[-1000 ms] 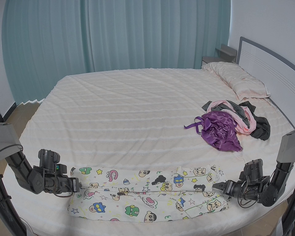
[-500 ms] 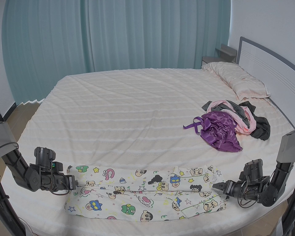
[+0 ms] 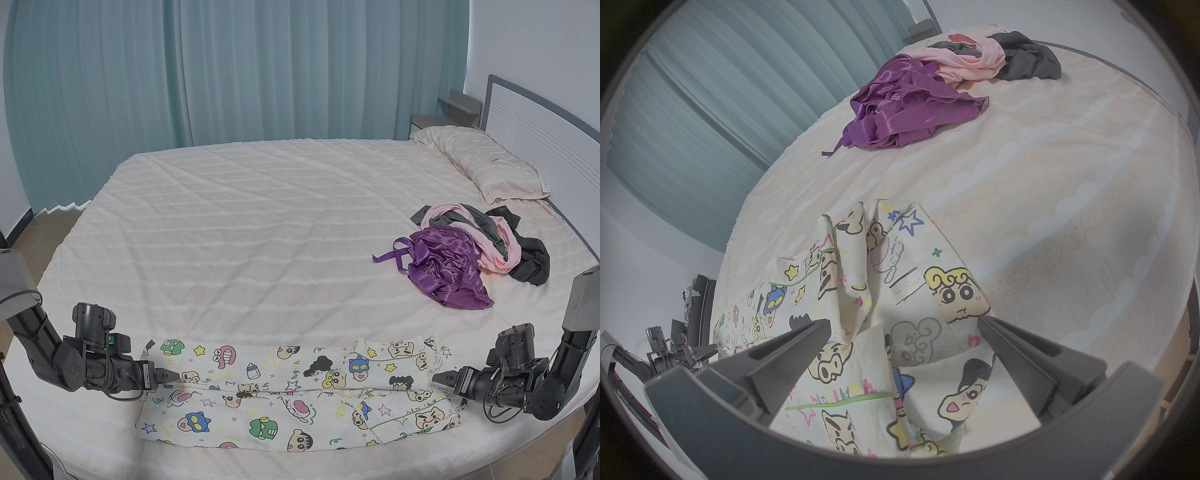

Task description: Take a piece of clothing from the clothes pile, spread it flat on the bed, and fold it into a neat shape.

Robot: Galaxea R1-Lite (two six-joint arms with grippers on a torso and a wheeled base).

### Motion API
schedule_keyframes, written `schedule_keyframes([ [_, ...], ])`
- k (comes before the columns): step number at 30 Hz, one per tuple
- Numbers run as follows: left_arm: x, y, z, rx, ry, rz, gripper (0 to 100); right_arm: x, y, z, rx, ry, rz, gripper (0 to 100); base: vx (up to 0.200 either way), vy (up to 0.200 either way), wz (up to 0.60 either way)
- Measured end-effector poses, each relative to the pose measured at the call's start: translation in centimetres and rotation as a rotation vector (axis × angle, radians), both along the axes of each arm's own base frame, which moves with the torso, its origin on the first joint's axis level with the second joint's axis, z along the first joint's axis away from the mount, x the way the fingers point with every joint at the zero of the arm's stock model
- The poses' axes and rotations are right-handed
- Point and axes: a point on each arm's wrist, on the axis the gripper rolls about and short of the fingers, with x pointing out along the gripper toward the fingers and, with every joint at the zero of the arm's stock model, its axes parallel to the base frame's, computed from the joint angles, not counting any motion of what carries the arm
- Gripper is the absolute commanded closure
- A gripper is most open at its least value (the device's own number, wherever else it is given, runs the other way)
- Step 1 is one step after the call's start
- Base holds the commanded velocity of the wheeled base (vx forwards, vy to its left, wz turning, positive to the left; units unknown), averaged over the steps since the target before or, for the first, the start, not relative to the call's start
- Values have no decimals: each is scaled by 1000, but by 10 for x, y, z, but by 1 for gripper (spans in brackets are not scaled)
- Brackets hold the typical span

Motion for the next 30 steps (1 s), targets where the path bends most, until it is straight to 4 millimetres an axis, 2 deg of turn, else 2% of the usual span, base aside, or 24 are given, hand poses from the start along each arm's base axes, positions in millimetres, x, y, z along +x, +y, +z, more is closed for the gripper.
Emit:
schedule_keyframes([
  [11, 2, 0, -11, -3, 34, -5, 0, 0, 0, 0, 0, 1, 0, 0, 0, 0, 0],
  [12, 2, 0, -11, -3, 37, -4, 100, 0, 0, 0, 0, 1, 0, 0, 0, 0, 0],
  [30, -6, -1, -10, 3, 48, -1, 100, -1, 0, 0, 0, 2, 1, 0, 0, 0, 0],
])
